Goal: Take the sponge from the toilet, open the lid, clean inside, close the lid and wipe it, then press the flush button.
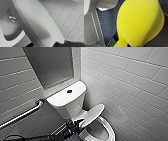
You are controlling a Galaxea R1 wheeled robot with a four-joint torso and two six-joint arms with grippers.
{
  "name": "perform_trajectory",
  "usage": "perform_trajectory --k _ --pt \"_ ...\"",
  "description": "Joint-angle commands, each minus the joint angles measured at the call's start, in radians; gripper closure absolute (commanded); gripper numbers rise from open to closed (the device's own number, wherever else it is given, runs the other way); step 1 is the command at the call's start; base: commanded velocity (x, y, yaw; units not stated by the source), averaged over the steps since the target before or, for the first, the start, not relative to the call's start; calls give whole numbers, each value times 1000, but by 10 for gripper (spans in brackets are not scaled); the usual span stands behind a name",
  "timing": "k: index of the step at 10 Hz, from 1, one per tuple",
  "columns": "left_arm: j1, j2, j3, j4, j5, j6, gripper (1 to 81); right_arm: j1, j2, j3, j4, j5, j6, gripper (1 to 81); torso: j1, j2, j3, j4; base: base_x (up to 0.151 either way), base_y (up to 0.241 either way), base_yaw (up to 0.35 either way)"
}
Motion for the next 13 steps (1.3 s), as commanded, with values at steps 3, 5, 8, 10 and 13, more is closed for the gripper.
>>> perform_trajectory --k 3,5,8,10,13 --pt "-220 -33 -21 -21 -1 -15 10 -19 -28 27 -23 -37 1 811 0 0 0 0 0 0 0" --pt "-248 -53 -41 -32 2 -15 10 -33 -36 30 -23 4 1 811 0 0 0 0 0 0 0" --pt "-248 -108 -57 -24 -9 -13 10 -44 -48 32 -24 18 1 811 0 0 0 0 0 0 0" --pt "-244 -145 -58 -24 -10 -9 10 -44 -48 35 -26 18 1 811 0 0 0 0 0 0 0" --pt "-216 -219 -57 -18 -10 -7 10 -41 -47 35 -27 18 0 811 0 0 0 -1 0 0 0"
